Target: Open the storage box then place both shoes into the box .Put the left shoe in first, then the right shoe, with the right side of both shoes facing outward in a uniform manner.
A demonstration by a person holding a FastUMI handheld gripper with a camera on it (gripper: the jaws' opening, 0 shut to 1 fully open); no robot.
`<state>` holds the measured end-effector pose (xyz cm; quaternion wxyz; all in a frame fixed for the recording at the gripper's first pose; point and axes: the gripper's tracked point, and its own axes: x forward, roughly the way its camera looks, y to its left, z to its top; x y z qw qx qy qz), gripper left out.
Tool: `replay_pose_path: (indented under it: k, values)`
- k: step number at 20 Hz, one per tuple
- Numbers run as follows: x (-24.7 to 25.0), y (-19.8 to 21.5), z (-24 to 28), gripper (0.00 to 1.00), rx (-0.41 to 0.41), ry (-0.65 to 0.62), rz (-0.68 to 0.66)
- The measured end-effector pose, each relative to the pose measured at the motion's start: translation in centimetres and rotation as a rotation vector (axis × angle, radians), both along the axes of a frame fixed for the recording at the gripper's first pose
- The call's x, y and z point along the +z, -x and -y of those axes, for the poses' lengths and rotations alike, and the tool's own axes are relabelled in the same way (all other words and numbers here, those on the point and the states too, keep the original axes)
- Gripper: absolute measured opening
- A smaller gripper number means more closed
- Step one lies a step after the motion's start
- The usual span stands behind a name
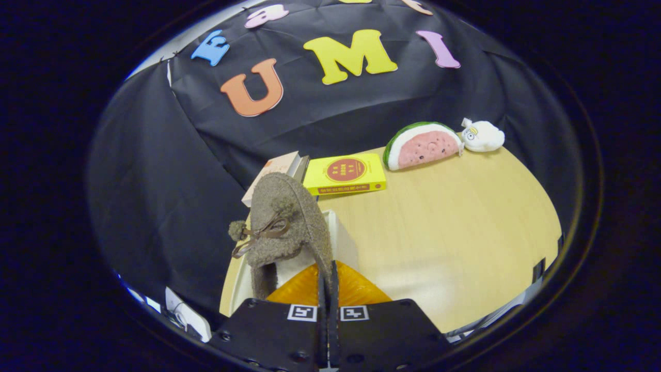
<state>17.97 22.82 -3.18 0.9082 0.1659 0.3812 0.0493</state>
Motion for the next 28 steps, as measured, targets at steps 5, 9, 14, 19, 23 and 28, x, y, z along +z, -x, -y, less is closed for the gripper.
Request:
replay_pose_path:
  k: [5,9,14,19,23,28]
  values:
    - [-2.6,-0.3,-2.8,0.02,-0.032,0.044,0.027]
    - [-4.9,0.5,-4.1,0.02,-0.027,0.057,0.001]
    - [-7.3,1.5,-4.4,0.05,-0.016,0.082,-0.042]
    - [-7.3,1.5,-4.0,0.07,-0.042,0.078,0.001]
    - [-5.8,2.0,-3.6,0.13,-0.043,0.086,0.088]
    - [-0.9,2.6,-1.6,0.22,-0.042,0.151,0.286]
